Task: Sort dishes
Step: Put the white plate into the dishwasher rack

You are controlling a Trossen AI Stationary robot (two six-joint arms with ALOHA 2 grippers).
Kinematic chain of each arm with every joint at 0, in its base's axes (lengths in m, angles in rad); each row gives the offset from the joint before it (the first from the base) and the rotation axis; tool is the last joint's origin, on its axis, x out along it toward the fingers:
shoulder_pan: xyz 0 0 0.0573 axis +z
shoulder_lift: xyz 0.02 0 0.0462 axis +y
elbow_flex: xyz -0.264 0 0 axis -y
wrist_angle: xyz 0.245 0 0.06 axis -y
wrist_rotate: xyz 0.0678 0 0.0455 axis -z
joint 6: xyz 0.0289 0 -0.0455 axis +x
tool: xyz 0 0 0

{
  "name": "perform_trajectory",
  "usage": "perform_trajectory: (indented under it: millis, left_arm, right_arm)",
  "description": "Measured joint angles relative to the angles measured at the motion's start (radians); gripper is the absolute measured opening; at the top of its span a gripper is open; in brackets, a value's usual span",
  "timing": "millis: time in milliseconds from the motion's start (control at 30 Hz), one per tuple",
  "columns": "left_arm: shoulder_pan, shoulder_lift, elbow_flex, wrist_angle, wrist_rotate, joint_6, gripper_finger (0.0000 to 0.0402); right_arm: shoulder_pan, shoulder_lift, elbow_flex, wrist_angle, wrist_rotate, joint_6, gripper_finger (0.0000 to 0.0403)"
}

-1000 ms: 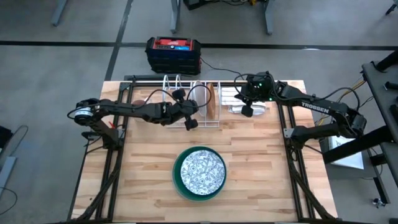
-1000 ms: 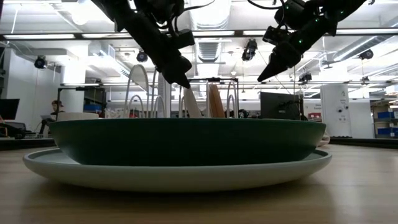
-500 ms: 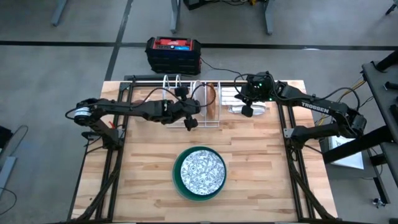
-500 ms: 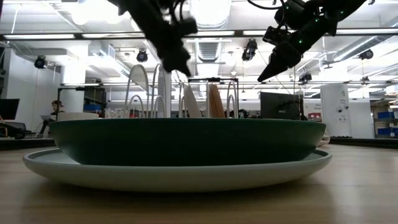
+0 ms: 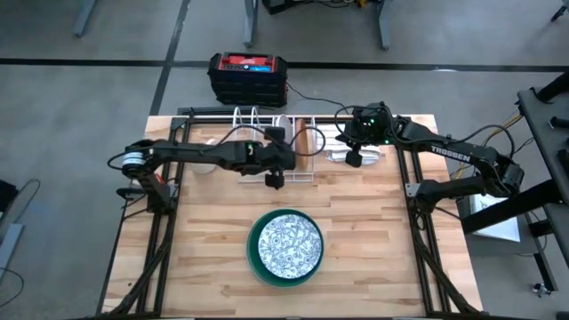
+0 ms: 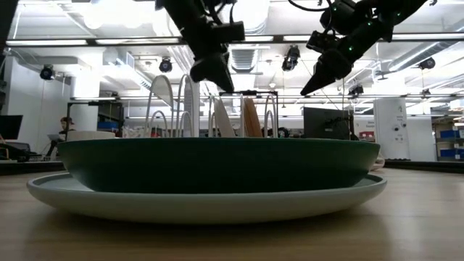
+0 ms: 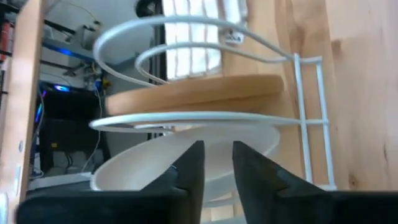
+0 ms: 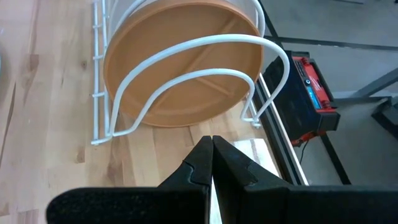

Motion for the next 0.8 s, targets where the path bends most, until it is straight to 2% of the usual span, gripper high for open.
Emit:
perform_trajectory:
  millis: [300,400,600,800]
  left_arm:
    - [0.000,0.038,0.027,-0.083,0.000,0.005,0.0128]
    - [0.000,0.038,0.027,-0.122,-0.006,0.005,0.0132]
    - [0.000,0.037,0.027,-0.159,-0.107,-0.004,0.0132]
    - [-0.004,0.035,0.027,-0.152,-0.106,0.002,0.0132]
  right_arm:
    - [0.000,0.000,-0.001,-0.010,0.000,-0.005,0.0000]
    - [0.000,0.000,-0.001,-0.010,0.000,-0.005,0.0000]
    - [0.000,0.000,-0.001,-0.010,0.000,-0.005,0.0000]
    - [0.000,0.000,-0.001,-0.010,0.000,-0.005,0.0000]
